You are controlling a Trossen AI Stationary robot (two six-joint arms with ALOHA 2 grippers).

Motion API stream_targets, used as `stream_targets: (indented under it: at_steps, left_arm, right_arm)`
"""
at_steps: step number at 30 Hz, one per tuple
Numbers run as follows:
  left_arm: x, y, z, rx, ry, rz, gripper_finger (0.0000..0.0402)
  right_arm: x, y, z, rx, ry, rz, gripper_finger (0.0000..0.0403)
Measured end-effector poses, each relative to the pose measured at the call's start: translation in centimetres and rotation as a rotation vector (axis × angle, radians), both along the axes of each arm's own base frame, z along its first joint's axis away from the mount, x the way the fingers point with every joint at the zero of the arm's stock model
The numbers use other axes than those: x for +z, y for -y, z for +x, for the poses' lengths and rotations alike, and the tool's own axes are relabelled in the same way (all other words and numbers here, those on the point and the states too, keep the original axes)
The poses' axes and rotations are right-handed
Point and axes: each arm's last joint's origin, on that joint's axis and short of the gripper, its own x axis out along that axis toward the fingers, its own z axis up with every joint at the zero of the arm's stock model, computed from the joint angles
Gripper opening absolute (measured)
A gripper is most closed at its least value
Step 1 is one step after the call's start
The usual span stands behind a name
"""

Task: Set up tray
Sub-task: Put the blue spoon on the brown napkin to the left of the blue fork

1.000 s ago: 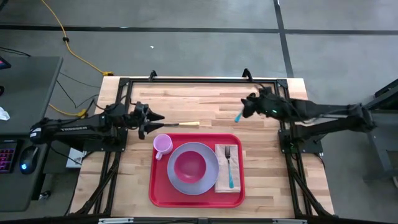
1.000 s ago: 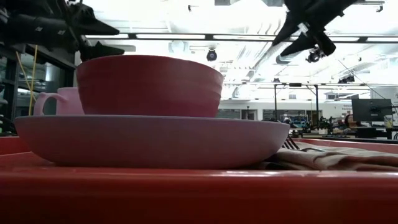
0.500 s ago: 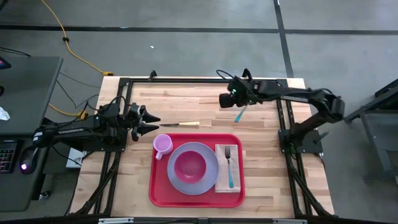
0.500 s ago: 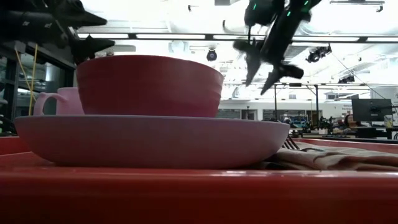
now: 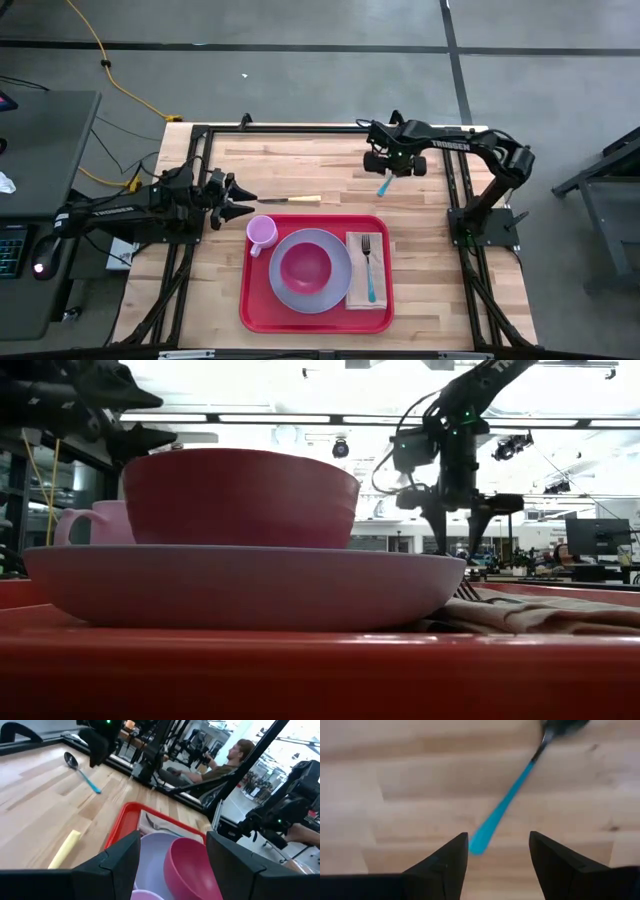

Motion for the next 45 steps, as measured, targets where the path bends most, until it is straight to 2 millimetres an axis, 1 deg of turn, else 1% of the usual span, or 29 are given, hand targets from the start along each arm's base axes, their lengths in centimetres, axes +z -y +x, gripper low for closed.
stream_targets:
  at_steps: [2, 8, 17, 23, 25, 29, 32, 35, 39, 45]
  left_arm:
    - [0.0, 0.0, 0.0, 0.000, -0.002, -0.001, 0.0255]
    - [-0.1, 0.0, 0.0, 0.000, -0.009, 0.003, 0.0255]
    - [-0.2, 0.1, 0.0, -0.016, -0.023, 0.001, 0.0255]
    - [-0.2, 0.2, 0.0, -0.054, -0.022, -0.002, 0.0255]
    - [-0.2, 0.2, -0.1, -0.074, -0.021, 0.005, 0.0255]
    - [0.0, 0.3, -0.3, -0.099, 0.007, 0.041, 0.0255]
    - [0.3, 0.4, -0.7, -0.099, 0.040, 0.062, 0.0255]
    - [0.5, 0.5, -1.0, -0.098, 0.065, 0.070, 0.0255]
    - [0.5, 0.6, -1.3, -0.097, 0.069, 0.066, 0.0255]
    - [0.4, 0.6, -1.7, -0.096, 0.065, 0.061, 0.0255]
  right_arm:
    - [0.0, 0.2, 0.0, -0.005, -0.021, -0.048, 0.0187]
    - [0.1, 0.4, -0.2, -0.041, -0.064, -0.118, 0.0177]
    - [0.1, 0.8, -0.4, -0.075, -0.089, -0.165, 0.0153]
    - [0.0, 0.9, -0.6, -0.082, -0.087, -0.167, 0.0153]
    - [-0.6, 0.7, -0.8, -0.084, -0.087, -0.153, 0.0158]
    - [-2.9, 0.0, -1.6, -0.106, -0.083, -0.100, 0.0171]
    - [-4.4, 0.0, -1.8, -0.135, -0.030, -0.115, 0.0181]
    - [-5.5, 0.0, -1.7, -0.142, 0.055, -0.123, 0.0185]
    - [-6.3, 0.0, -1.9, -0.173, 0.093, -0.162, 0.0181]
    - [-6.6, 0.4, -2.4, -0.213, 0.092, -0.167, 0.0165]
